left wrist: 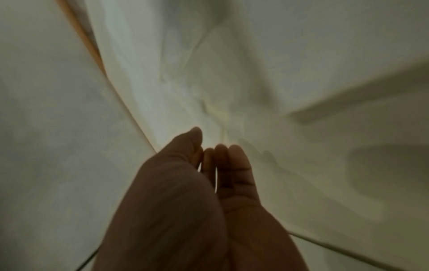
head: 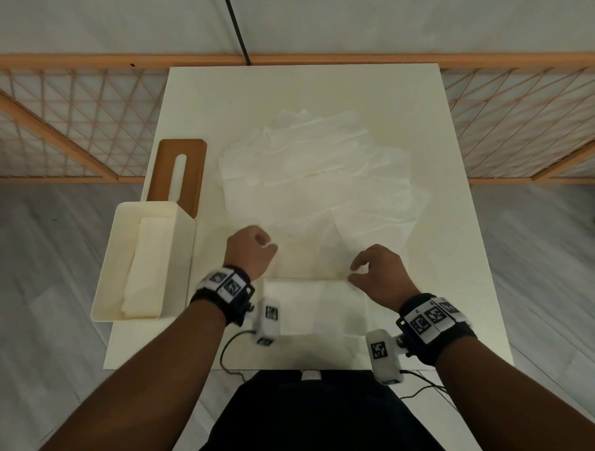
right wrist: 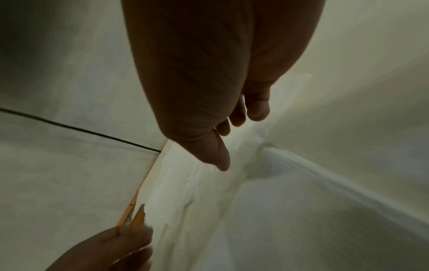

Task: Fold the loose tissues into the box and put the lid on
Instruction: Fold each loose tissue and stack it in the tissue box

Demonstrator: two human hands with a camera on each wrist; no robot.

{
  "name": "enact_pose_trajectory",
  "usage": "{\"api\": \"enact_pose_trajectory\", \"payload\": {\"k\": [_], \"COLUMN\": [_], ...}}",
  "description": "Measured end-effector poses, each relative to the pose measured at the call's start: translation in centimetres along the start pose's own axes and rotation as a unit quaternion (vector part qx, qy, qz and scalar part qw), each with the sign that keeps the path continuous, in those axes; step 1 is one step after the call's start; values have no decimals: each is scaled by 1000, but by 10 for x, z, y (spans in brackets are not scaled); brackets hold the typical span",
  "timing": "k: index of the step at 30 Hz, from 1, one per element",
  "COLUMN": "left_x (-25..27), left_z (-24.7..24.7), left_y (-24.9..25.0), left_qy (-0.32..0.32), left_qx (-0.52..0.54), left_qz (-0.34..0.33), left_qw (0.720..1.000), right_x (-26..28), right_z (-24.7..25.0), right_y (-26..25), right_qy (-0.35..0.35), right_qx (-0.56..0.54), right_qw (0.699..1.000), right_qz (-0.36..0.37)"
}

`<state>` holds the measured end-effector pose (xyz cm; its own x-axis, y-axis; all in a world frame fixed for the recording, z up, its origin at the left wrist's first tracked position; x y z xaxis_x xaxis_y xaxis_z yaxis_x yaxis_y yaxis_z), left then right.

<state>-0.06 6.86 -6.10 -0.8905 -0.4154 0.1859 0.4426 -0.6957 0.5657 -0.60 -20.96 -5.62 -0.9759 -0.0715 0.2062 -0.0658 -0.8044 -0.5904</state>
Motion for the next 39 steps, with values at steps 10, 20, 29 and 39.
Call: {"api": "enact_pose_trajectory", "payload": {"k": [10,20,29,39], "left_x": [-99,-87,-10,29], "left_z": [-29,-8,60,88], "left_y": [49,60,72,29], "left_qy": [27,64,-134,-124], "left_qx": [55,301,507,477], "left_qz": [188,252,203,189], "left_qw": [980,917,827,849], "right_x": [-16,-26,-44,-40], "right_z": [17,34,11,41], "right_y": [-5,0,-45,-95], "right_qy": [-8,-1,-75,-76], "right_qx": [-86,-157,-526,-566], "right_qw": [993,980,812,812], "right_qz": [-80,-121,-241,-118]}}
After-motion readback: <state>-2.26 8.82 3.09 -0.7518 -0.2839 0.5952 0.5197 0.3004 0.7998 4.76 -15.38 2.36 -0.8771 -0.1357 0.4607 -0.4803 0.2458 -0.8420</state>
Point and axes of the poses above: each hand's wrist, its own x-axis away from the middle knuckle, its own z-axis out of the back of the hand, y = z × x, the point moved 5 cm from there along -x, towards the middle knuckle, and after that the axes turned 12 degrees about y, right-handed, at the moved point
